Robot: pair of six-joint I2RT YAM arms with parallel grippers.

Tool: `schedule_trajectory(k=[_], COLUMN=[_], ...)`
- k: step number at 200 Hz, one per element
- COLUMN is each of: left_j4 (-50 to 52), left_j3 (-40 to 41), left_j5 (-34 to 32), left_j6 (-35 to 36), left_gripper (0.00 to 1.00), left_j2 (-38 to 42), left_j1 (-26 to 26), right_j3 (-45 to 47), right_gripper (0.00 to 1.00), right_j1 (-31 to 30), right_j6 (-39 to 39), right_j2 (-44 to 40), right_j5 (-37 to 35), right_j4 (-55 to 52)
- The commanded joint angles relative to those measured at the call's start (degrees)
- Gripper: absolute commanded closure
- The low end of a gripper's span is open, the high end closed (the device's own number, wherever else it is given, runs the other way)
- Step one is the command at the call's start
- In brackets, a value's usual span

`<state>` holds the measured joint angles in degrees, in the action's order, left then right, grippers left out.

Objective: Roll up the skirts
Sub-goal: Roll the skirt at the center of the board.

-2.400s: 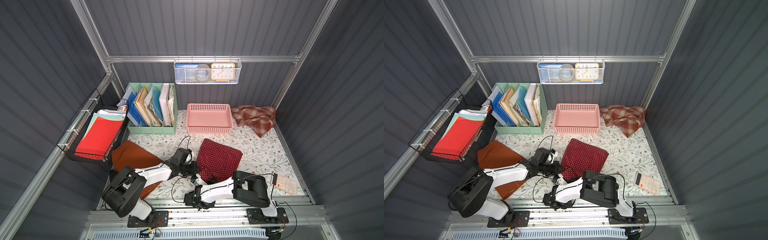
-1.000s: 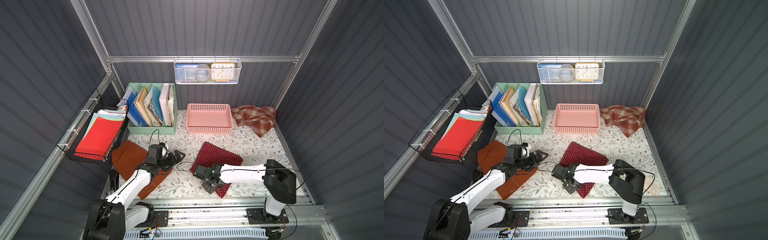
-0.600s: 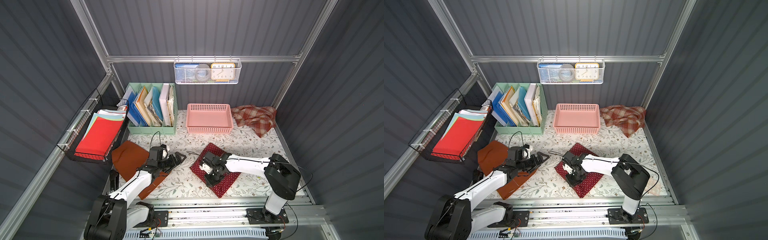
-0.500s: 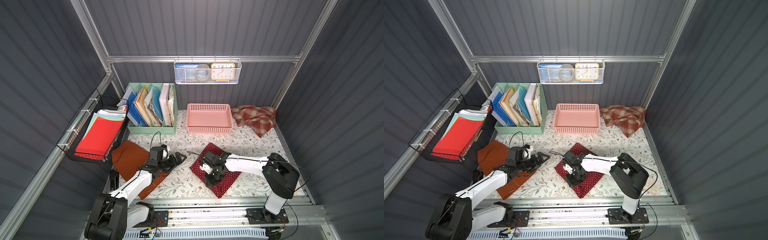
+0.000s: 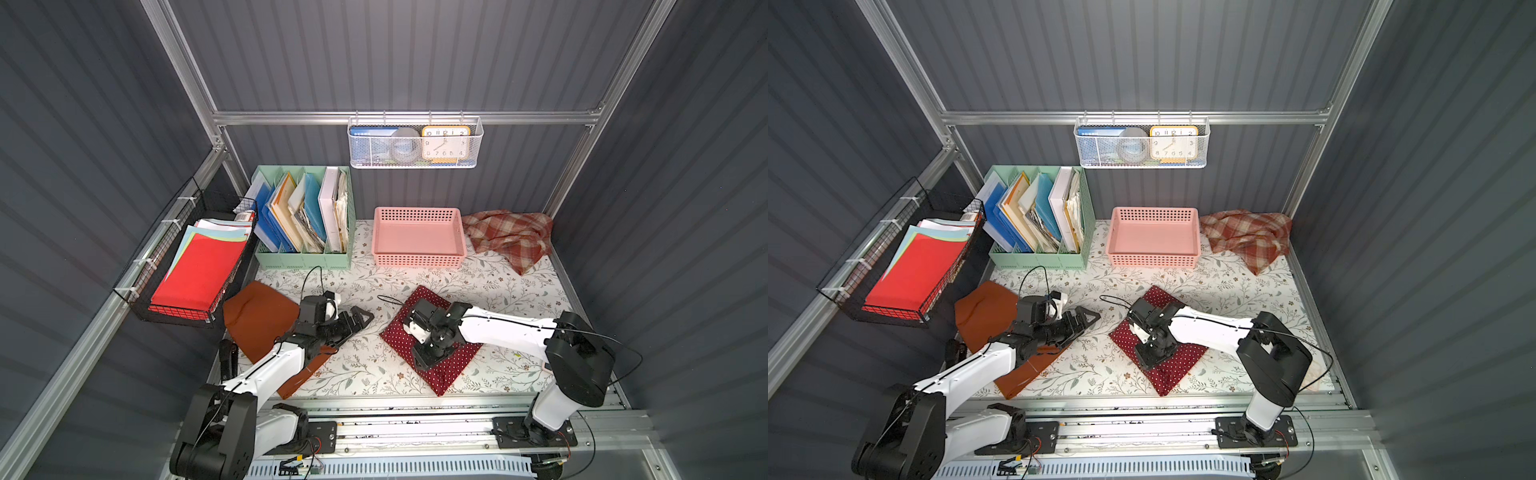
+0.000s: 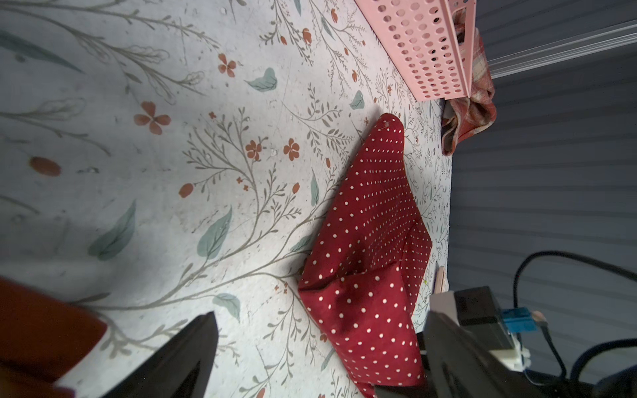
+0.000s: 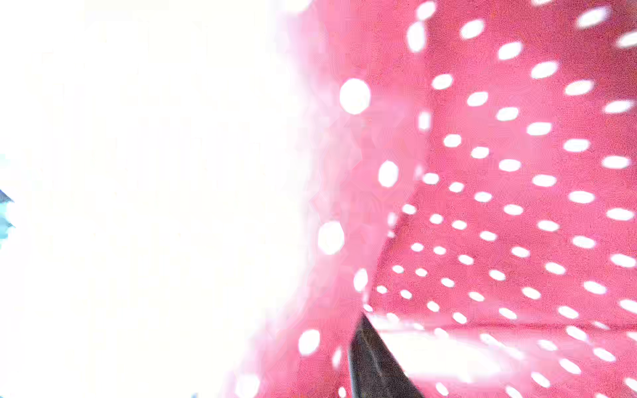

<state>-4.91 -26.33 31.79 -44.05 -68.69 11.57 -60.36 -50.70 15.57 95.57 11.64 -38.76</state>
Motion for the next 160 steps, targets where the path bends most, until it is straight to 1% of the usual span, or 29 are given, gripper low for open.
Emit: schedule_trajectory(k=[1,41,86,99,126,160], left_j4=[-2.2,-2.6,-3.9,-4.4,-6.1,-8.3], left_j3=[0.8,1.0,0.4,0.2,-0.1,-1.4], left_j5=[1.3,1.5,1.1,0.6,-0.2,-1.6], left_j6=[-0.1,-0.5,-1.3,-1.6,-2.6,-4.1], left_gripper=[0.01,0.01,0.01,0.01,0.01,0.01], left_j2=[-0.1,-0.2,-1.6,-2.1,-3.8,-6.6], left_j1=[-0.1,0.3,2.5,3.5,6.0,10.3], right_j3=[0.5,0.9,0.5,0.4,0.7,-0.6], right_gripper=[0.55,0.55,0.55,0.55,0.55,0.55], right_j1=[0.5,1.6,2.5,2.6,2.6,2.6], right_j6=[-0.2,0.4,0.6,0.6,1.2,1.7], right_j2=[-0.2,-1.3,-2.9,-3.2,-3.7,-0.9], right_j5=[-4.6,-8.6,-8.3,-8.5,-11.5,-16.3], right_j4=[-2.7,-3.3,-4.4,-5.0,-6.1,-7.5])
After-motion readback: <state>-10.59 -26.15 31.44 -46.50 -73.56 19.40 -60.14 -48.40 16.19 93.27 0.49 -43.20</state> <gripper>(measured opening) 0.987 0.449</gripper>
